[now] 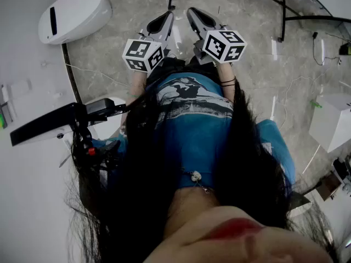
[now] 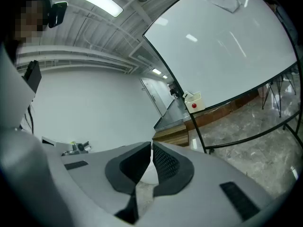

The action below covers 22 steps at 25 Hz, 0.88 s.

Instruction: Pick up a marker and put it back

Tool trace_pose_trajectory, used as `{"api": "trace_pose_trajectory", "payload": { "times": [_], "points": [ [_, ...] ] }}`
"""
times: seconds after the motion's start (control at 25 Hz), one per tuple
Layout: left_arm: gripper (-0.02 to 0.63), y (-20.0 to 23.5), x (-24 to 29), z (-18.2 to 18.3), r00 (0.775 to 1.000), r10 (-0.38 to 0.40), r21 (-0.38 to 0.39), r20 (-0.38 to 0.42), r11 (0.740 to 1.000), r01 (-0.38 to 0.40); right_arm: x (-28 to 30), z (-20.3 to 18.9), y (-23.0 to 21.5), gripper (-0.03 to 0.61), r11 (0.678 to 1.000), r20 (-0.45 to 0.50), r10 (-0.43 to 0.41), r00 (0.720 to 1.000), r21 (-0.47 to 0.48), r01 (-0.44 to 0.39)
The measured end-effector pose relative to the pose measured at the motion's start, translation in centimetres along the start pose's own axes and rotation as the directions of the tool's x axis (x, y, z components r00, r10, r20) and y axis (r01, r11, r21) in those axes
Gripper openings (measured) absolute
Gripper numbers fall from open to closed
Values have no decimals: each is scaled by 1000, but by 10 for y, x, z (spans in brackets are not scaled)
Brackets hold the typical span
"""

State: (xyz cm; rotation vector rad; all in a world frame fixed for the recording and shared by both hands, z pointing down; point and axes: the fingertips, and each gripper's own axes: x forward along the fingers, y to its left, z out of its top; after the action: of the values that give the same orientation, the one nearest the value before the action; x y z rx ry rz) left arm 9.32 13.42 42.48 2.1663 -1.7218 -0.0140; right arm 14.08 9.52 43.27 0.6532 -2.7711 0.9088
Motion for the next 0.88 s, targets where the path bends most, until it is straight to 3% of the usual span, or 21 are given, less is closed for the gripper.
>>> {"api": "trace_pose_trajectory", "payload": {
  "times": [0.44,0.88],
  "points": [
    [-9,-10,3,3,1000,-8,-30,8,1000,8,-14,6,1,18,1000,-22,-14,1000,-16,14],
    [-9,15,2,12,999,27,-11,23,1000,-27,14,17,3,18,999,-7,26,1000,-26,-27]
  ]
}}
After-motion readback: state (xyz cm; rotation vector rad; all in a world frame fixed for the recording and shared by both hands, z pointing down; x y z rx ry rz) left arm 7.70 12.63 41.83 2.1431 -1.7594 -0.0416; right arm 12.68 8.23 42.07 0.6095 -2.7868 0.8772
